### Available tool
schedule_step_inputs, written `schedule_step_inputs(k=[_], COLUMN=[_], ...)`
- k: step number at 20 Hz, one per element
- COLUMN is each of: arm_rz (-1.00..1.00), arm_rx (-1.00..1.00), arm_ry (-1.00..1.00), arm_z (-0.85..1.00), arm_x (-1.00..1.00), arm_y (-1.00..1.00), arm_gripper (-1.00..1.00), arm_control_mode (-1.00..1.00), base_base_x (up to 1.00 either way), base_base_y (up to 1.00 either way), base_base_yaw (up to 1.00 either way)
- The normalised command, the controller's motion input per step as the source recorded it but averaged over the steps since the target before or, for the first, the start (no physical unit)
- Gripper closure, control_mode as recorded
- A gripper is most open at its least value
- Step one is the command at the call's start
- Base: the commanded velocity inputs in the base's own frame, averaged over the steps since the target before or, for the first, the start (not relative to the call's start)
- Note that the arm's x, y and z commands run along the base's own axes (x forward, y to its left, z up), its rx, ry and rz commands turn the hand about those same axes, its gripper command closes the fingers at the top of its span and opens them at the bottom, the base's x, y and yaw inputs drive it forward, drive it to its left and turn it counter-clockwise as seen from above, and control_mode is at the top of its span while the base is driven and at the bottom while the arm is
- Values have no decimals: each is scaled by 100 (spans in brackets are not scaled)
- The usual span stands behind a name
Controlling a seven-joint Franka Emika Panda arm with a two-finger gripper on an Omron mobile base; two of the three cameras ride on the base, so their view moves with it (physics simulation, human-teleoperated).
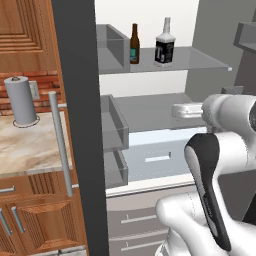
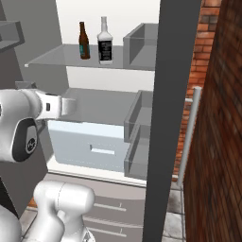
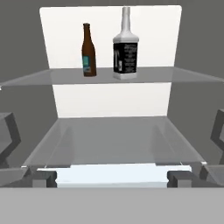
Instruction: Place the beer and liquor on the top shelf of the fridge to keep them out of children's reach, and place the onion on lower shelves for easy access.
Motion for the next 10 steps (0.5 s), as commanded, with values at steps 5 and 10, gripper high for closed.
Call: schedule_step_inputs(k=[5, 10], arm_rz=[3, 4], arm_rx=[0, 0], arm_ry=[0, 1], arm_z=[0, 0], arm_x=[-65, -37], arm_y=[-11, -7], arm_gripper=[-100, -100], arm_control_mode=[-100, -100], base_base_x=[0, 0], base_base_y=[0, 0], base_base_yaw=[0, 0])
